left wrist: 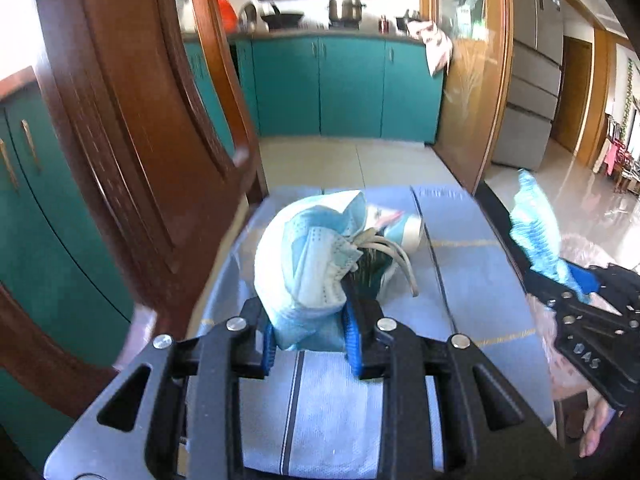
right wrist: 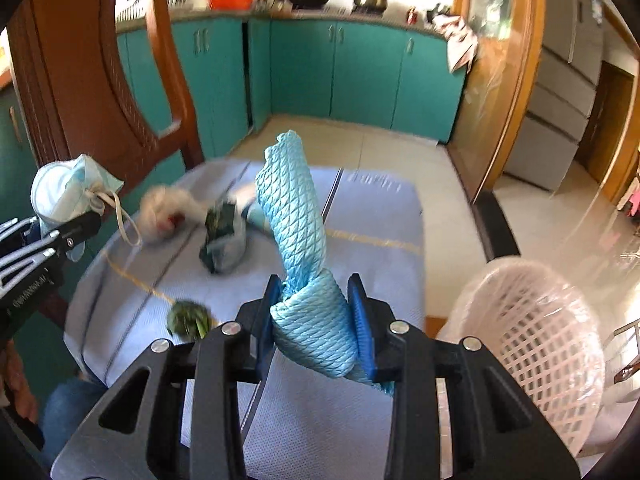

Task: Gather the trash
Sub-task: 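Carry the face mask and blue glove over the basket with both grippers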

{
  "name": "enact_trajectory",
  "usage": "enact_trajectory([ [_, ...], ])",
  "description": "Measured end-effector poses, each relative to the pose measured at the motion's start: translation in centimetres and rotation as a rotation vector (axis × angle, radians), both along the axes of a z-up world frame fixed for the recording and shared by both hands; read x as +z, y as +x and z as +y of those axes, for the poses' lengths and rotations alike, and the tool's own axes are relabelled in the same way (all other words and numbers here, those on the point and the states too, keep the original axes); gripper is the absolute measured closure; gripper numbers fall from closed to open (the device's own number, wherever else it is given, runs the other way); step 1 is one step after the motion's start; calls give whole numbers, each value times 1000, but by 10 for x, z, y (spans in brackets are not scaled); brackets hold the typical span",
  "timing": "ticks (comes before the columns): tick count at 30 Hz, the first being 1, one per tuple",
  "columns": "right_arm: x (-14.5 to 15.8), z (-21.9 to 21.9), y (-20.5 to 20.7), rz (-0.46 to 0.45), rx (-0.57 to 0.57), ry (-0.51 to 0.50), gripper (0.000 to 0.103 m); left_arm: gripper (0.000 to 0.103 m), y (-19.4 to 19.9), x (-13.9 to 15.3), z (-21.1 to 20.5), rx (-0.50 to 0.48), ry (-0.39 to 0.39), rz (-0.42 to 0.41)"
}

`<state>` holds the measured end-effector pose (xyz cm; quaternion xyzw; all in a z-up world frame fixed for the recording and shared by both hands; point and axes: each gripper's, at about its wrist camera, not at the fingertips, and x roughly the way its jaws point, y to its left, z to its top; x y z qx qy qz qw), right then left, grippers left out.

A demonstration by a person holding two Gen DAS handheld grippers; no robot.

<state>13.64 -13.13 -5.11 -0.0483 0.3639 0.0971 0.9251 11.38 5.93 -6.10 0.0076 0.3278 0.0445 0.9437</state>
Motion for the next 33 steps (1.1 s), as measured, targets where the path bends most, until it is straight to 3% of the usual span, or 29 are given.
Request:
enact_trajectory([
  [9, 42, -13, -24, -95, -25, 31, 69, 75, -17, 31, -16, -8, -10, -73],
  [33, 54, -13, -52, -130, -40, 39, 69, 75, -33, 41, -17, -29, -9, -90],
])
